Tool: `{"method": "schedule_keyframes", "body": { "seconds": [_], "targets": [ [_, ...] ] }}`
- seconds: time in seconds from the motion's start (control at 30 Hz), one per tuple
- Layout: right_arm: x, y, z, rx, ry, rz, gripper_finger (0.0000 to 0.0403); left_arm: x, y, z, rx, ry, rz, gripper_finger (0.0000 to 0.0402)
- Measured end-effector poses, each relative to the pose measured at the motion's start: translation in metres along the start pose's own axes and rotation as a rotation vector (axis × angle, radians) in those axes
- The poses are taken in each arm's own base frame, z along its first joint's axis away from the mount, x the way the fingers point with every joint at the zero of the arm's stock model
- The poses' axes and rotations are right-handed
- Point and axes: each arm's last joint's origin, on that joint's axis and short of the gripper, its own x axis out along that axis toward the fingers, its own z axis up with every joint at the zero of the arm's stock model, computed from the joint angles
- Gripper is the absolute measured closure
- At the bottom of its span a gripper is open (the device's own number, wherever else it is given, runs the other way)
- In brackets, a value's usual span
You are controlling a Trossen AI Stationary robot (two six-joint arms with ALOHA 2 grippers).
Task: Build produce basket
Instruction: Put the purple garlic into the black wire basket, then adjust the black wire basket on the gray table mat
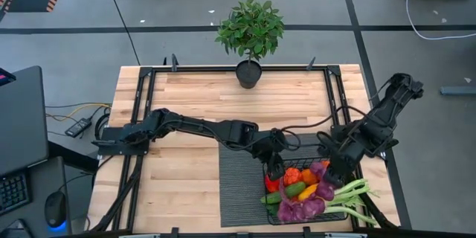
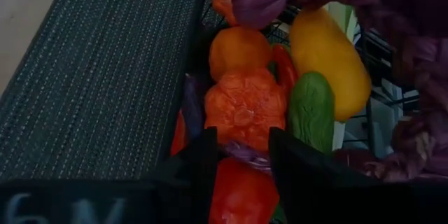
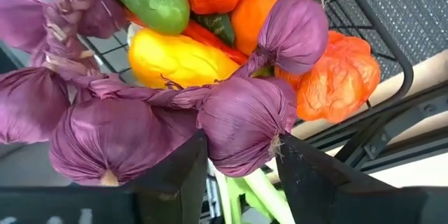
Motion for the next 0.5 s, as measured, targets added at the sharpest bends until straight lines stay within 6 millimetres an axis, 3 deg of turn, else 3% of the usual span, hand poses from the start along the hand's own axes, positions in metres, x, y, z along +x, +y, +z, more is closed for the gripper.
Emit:
{"method": "schedule_keyframes", "body": {
  "seconds": [0.23, 0.5],
  "targets": [
    [0.007, 0.004, -0.004, -0.002, 0.008, -0.026, 0.0195, 0.000, 0.000, -0.001, 0.002, 0.014, -0.011, 0.0268],
    [-0.005, -0.004, -0.013, 0.015, 0.092, 0.016, 0.0115, 0.000, 0.000, -0.001, 0.010, 0.015, -0.013, 0.0268]
  ]
}}
